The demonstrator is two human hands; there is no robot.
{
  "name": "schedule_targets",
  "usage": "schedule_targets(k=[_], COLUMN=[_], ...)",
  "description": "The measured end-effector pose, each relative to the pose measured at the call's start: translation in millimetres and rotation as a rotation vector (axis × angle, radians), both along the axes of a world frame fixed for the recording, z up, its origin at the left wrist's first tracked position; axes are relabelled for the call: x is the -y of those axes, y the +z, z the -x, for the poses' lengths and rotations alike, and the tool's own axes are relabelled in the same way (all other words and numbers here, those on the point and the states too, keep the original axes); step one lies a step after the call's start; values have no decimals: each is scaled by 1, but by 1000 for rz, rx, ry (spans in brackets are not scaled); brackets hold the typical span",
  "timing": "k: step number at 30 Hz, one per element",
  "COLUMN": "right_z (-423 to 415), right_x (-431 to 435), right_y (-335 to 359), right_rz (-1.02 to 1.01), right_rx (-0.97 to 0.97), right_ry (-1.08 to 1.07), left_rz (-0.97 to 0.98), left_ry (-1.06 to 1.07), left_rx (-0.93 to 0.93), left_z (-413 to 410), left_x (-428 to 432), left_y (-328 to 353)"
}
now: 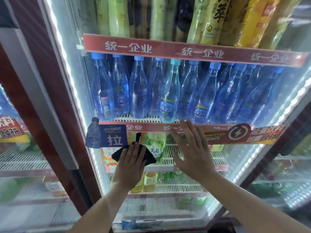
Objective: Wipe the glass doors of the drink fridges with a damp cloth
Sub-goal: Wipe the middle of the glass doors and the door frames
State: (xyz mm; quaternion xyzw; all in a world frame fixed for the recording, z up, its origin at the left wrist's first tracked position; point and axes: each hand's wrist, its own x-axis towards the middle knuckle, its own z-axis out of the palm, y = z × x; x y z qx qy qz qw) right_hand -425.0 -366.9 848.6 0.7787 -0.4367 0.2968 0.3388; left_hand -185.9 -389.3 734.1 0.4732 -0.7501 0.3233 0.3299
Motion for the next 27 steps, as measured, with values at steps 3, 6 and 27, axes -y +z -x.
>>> schedule_targets(k=[3, 6, 27], right_z=[10, 18, 111], right_x=[-6, -10, 9], right_y=[-2, -4, 7], right_rz=[8, 16, -17], right_rx=[-12, -14, 68], right_ry=[3, -1, -196], left_rz=[-24, 20, 324], left_ry=[5, 21, 3], left_rx=[39, 67, 30], left_z=[-4, 1, 117], left_x=[-4, 0, 38], left_y=[9, 37, 172])
